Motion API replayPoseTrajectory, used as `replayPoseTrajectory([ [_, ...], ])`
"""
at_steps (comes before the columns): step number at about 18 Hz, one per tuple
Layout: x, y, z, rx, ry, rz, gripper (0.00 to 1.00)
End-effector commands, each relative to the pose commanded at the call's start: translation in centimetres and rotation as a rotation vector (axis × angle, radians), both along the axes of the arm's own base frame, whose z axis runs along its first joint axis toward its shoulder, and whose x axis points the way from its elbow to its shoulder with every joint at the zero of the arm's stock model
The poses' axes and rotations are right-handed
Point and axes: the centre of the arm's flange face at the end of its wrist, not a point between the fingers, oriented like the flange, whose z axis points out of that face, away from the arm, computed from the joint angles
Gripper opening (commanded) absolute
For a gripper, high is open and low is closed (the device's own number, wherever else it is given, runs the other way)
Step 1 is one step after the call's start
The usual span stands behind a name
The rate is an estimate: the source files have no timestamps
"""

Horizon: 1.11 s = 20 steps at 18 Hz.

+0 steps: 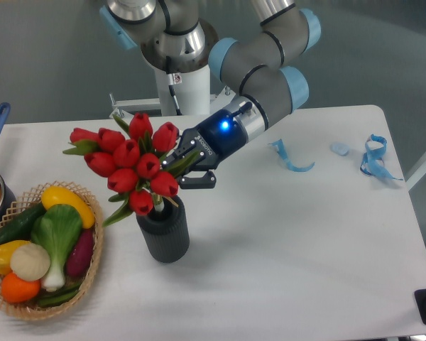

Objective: Insert the flowers into the vase
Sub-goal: 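Lower the tulip stems down into the grey vase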

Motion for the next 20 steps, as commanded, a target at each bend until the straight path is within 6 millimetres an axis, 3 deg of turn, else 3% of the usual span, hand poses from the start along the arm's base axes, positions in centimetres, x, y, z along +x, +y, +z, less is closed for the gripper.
replayPoseTrajectory([
  [10, 0.5, 0.1, -4.9, -0.028, 0.055, -0.02, 0.1],
  [20, 0.4, -0.1, -6.6, -0.047, 0.084, -0.023, 0.14],
])
